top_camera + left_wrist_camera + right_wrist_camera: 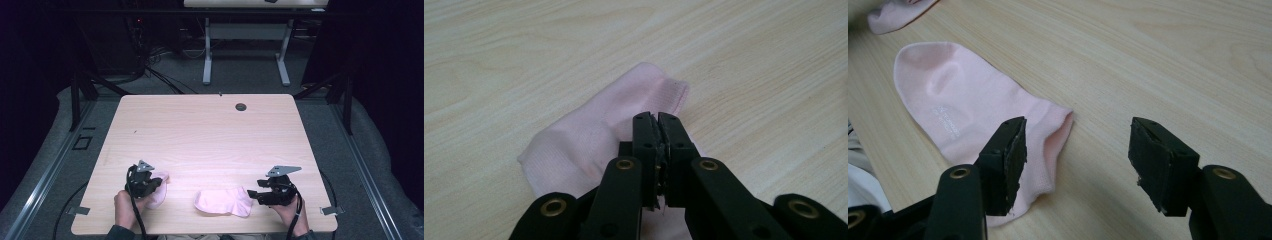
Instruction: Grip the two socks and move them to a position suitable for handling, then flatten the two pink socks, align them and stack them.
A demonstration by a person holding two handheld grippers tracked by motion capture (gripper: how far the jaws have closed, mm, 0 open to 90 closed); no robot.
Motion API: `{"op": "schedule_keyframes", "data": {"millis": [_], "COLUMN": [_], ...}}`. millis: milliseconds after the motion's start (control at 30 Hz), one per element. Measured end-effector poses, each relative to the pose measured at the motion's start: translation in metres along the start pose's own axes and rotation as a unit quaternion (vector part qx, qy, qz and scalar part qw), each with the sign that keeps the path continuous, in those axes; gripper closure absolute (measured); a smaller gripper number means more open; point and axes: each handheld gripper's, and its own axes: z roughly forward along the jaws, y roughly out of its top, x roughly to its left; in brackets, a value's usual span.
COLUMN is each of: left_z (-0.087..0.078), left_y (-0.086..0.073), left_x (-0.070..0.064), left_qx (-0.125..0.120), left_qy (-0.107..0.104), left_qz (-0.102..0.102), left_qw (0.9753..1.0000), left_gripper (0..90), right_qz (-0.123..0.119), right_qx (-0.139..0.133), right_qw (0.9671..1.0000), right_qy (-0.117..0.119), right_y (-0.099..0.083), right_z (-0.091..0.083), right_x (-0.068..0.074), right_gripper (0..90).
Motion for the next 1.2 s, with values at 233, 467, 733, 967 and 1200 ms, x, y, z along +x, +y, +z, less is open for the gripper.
{"op": "schedule_keyframes", "data": {"millis": [233,467,733,967,1200], "left_z": [0.0,-0.001,-0.008,-0.012,-0.003], "left_y": [-0.002,-0.002,0.003,0.023,0.062], "left_x": [0.002,0.002,0.003,-0.003,-0.025], "left_qx": [-0.009,-0.012,-0.03,-0.044,-0.057], "left_qy": [-0.007,-0.008,-0.008,-0.026,-0.046], "left_qz": [0.001,0.002,0.01,0.03,0.091], "left_qw": [0.9999,0.9999,0.9995,0.9982,0.9932], "left_gripper": [88.2,88.3,88.4,88.4,88.3], "right_qz": [0.006,0.007,0.005,0.004,0.001], "right_qx": [-0.006,-0.005,-0.004,-0.001,-0.003], "right_qw": [1.0,1.0,1.0,1.0,0.9999], "right_qy": [-0.001,-0.005,-0.006,-0.007,-0.012], "right_y": [0.0,-0.001,-0.001,-0.001,0.002], "right_z": [0.0,0.0,0.0,-0.002,-0.004], "right_x": [-0.001,-0.003,-0.003,-0.004,-0.004], "right_gripper": [39.8,39.7,39.7,39.7,39.7]}}
